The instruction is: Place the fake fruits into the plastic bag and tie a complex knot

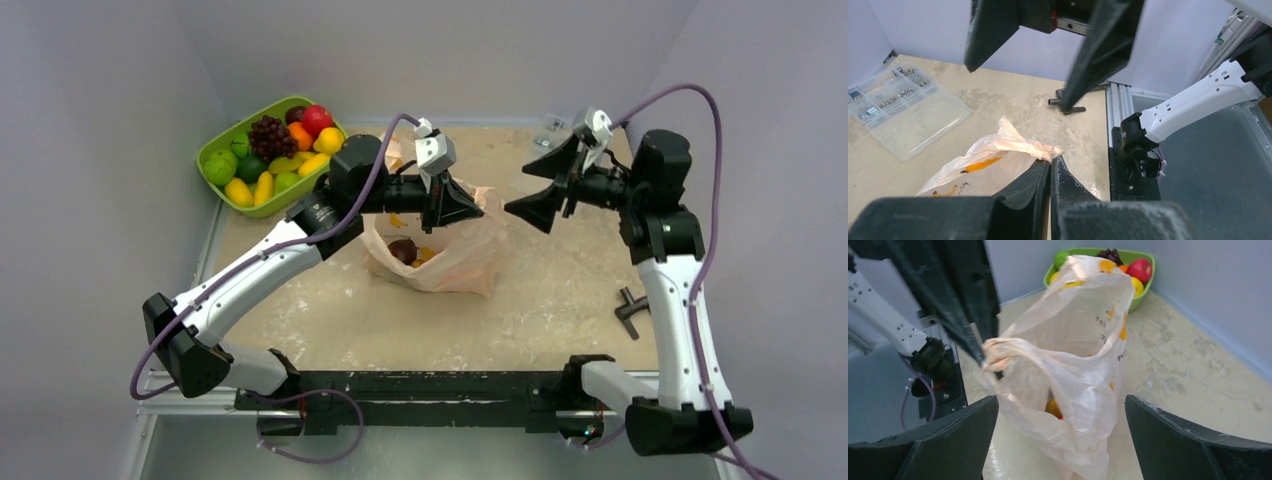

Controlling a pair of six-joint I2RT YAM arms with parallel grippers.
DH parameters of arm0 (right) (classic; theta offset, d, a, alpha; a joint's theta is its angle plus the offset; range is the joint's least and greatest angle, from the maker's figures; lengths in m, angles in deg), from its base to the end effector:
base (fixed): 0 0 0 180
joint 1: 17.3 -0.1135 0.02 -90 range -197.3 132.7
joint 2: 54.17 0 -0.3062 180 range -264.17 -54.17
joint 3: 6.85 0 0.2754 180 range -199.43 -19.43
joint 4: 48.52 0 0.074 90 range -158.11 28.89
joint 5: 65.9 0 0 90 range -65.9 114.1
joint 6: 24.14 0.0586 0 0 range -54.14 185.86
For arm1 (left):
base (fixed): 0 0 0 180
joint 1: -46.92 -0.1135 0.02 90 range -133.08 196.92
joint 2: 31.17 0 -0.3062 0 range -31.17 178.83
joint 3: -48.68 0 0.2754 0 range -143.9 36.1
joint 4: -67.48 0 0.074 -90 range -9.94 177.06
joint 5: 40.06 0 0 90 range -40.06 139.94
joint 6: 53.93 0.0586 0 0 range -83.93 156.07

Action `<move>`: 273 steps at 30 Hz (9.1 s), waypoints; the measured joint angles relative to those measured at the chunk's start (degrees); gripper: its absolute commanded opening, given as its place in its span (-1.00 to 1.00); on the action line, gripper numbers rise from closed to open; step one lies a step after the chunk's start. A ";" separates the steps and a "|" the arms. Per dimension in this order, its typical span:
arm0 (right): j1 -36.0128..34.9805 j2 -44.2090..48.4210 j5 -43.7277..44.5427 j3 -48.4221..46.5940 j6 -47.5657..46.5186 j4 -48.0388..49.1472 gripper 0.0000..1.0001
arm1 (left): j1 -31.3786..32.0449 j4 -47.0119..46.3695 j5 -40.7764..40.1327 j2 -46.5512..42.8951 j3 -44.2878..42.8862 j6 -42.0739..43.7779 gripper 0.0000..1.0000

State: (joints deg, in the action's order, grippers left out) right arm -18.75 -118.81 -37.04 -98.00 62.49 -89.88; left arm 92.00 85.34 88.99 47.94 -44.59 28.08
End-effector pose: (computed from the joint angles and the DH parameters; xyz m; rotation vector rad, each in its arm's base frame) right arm 0.2328 0.0572 0.4869 -0.8076 1.5953 0.9404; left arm 0.2199 -0.2728 0.4738 1.0680 1.4208 -1.2415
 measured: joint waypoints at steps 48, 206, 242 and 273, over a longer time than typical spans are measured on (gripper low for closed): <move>-16.46 5.90 8.90 25.07 -12.33 24.46 -1.00 | -26.84 31.98 -20.61 -1.55 -11.93 11.87 0.91; -24.20 -23.47 27.61 24.13 2.97 53.37 -1.00 | -23.02 19.87 6.19 22.88 -33.46 -5.07 0.84; -18.14 -29.77 7.41 18.01 0.07 53.07 -1.00 | -28.87 43.12 14.69 4.66 -22.84 37.05 0.39; -18.78 -30.73 13.64 21.18 25.49 65.07 0.19 | -22.08 3.67 10.40 16.11 8.39 9.11 -1.00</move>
State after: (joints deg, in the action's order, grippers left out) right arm -37.52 -149.54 -23.40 -76.82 87.97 -24.82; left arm 69.93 89.01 99.39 64.05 -36.19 37.19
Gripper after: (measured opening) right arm 0.657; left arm 0.003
